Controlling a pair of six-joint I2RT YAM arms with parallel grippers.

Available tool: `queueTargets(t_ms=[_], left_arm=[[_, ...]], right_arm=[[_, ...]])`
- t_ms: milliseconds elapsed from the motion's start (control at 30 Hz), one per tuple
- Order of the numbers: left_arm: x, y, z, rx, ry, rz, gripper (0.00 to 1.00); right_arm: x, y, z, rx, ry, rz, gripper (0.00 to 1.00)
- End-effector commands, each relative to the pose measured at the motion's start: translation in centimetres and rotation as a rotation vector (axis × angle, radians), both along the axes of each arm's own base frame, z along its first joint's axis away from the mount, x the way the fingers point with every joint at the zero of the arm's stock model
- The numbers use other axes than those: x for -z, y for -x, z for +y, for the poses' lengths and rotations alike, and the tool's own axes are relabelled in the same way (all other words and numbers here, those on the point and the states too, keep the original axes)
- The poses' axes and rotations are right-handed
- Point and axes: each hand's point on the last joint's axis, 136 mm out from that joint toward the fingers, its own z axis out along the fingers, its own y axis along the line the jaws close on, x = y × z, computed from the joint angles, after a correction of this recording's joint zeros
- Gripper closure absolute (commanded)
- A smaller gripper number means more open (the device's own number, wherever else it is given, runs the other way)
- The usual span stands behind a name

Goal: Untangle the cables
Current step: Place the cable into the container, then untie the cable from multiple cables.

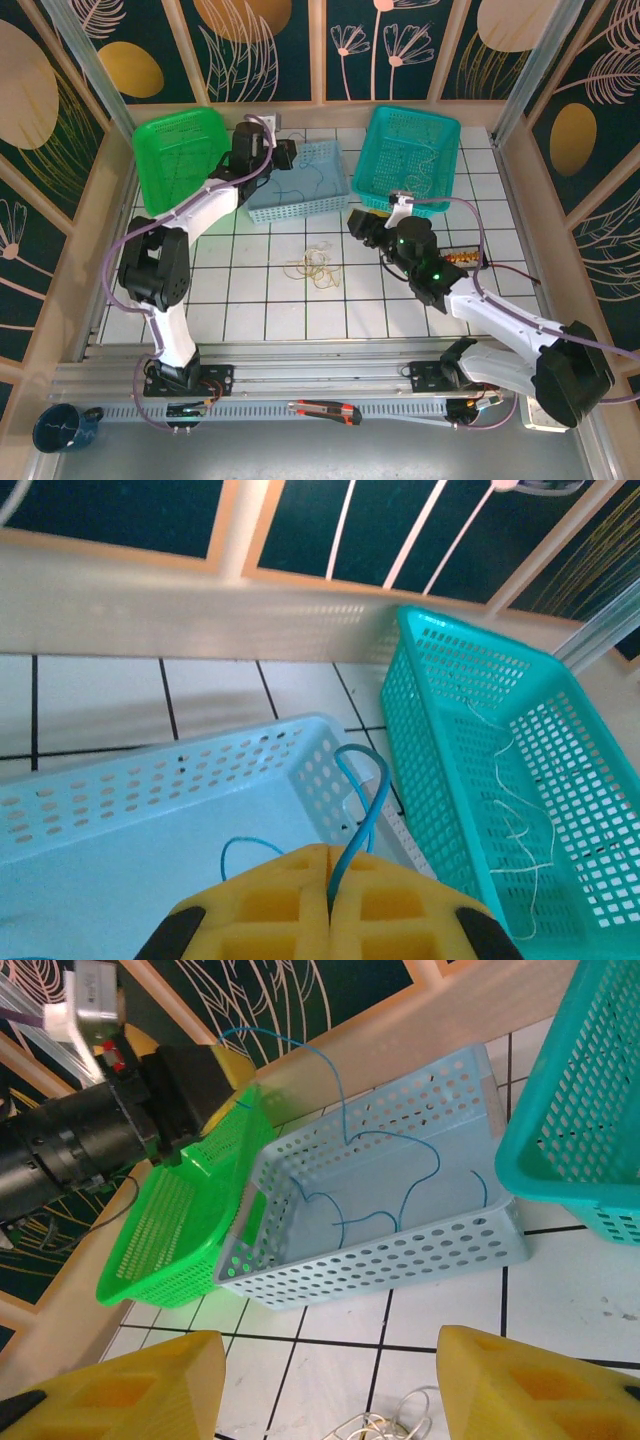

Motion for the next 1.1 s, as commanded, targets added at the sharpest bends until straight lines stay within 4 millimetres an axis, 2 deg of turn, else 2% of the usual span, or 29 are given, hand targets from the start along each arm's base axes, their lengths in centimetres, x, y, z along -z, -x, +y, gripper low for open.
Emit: queueTargets(t_ms=[0, 200, 300, 333, 400, 433, 467, 600, 633, 867, 1000, 1067], left_arm=[[-3.9, 0.3, 1.0, -0.023, 0.025, -0.128, 1.00], [-1.5, 1.6, 1.7, -0.027, -0.004, -0.095, 1.00], [-0.7, 2.4, 2.1, -0.028, -0.014, -0.082, 0.85], [-0.6, 2.6, 2.3, -0.028, -0.018, -0.079, 0.77], [-0.2, 3.0, 2.6, -0.034, -0.025, -0.070, 0.48], [-1.5, 3.4, 2.9, -0.038, -0.019, -0.094, 0.38], [-1.9, 3.6, 3.1, -0.044, -0.021, -0.099, 0.29], [-3.9, 4.0, 4.0, -0.060, -0.039, -0.122, 0.04], [-4.4, 4.1, 4.1, -0.062, -0.038, -0.127, 0.01], [-8.1, 5.5, 3.4, 0.001, -0.018, -0.154, 0.01], [-8.9, 6.7, 3.1, 0.038, 0.012, -0.148, 0.01], [-8.9, 7.4, 3.1, 0.043, 0.038, -0.143, 0.01]], right_arm=[[0.5, 0.0, -0.3, 0.004, 0.018, 0.010, 0.42], [1.5, -0.2, 0.4, -0.017, 0.017, 0.040, 0.42], [1.9, -0.2, 0.5, -0.020, 0.020, 0.050, 0.42], [1.9, -0.2, 0.6, -0.021, 0.020, 0.051, 0.42], [1.9, -0.3, 0.6, -0.020, 0.022, 0.053, 0.42], [1.8, -0.3, 0.6, -0.020, 0.022, 0.051, 0.42], [1.8, -0.4, 0.6, -0.019, 0.025, 0.052, 0.42], [1.5, -0.6, 0.7, -0.017, 0.029, 0.046, 0.42], [1.5, -0.6, 0.7, -0.016, 0.032, 0.047, 0.42], [-0.3, -1.7, 0.1, 0.009, 0.023, 0.031, 0.42], [-1.7, -2.5, -0.3, 0.003, 0.001, 0.034, 0.42], [-1.7, -2.9, -0.1, -0.013, -0.001, 0.056, 0.42]])
